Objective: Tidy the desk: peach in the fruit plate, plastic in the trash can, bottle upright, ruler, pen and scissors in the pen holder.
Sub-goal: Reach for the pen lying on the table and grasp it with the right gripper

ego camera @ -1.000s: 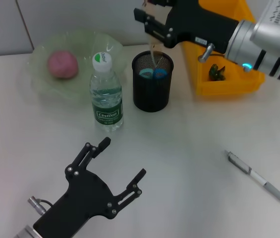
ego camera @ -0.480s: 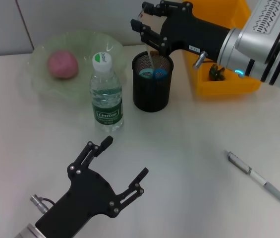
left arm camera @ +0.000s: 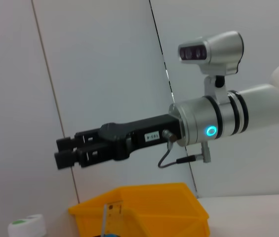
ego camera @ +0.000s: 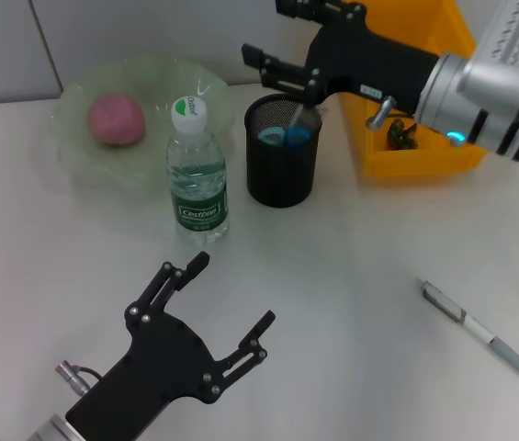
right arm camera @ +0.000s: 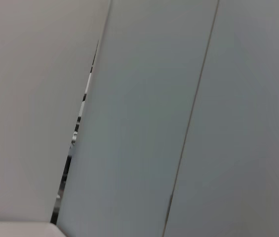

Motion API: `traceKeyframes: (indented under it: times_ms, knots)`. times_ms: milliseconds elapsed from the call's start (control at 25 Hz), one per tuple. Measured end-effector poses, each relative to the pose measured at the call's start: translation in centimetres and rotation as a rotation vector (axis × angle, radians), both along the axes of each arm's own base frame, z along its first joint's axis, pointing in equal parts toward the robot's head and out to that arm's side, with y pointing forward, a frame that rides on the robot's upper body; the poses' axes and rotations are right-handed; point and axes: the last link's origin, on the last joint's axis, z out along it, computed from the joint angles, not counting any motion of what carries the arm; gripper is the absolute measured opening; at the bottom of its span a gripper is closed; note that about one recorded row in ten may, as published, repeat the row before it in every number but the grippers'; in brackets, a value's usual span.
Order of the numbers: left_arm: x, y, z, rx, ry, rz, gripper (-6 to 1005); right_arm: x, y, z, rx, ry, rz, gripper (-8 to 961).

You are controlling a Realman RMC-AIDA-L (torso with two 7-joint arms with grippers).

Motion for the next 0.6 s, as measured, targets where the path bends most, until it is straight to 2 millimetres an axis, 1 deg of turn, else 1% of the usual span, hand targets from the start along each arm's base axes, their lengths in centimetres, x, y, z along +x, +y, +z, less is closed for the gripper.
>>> traceKeyframes:
  times_ms: [40, 80, 120, 240, 280, 320, 440, 480, 520, 600]
  knots:
    - [0.0, 0.0, 0.0, 0.000, 0.000, 0.000, 848, 0.0, -0.1, 0.3, -0.005, 0.014, -0.002, 687]
    - [0.0, 0.0, 0.0, 0.000, 0.000, 0.000, 848, -0.1, -0.2, 1.4, -0.016, 0.048, -0.014, 717]
    - [0.0, 0.0, 0.0, 0.000, 0.000, 0.000, 848, -0.1, -0.2, 1.4, -0.016, 0.048, -0.014, 717]
    - [0.0, 0.0, 0.0, 0.000, -0.001, -0.001, 848, -0.4, -0.6, 3.5, -0.038, 0.083, -0.037, 717]
    - [0.0, 0.0, 0.0, 0.001, -0.001, -0.002, 848, -0.7, -1.0, 4.8, -0.066, 0.084, -0.059, 717]
    - [0.0, 0.0, 0.0, 0.001, -0.001, -0.002, 848, -0.7, -1.0, 4.8, -0.066, 0.084, -0.059, 717]
    - [0.0, 0.0, 0.0, 0.001, -0.002, -0.002, 848, -1.1, -1.4, 6.1, -0.118, 0.042, -0.112, 716]
    - [0.1, 0.0, 0.1, 0.004, -0.007, -0.008, 848, -1.4, -1.6, 6.8, -0.149, 0.001, -0.160, 716]
    - [0.1, 0.0, 0.1, 0.004, -0.007, -0.008, 848, -1.4, -1.6, 6.8, -0.149, 0.001, -0.160, 716]
    - [0.1, 0.0, 0.1, 0.005, -0.006, -0.008, 847, -1.8, -1.7, 7.7, -0.179, -0.047, -0.233, 716]
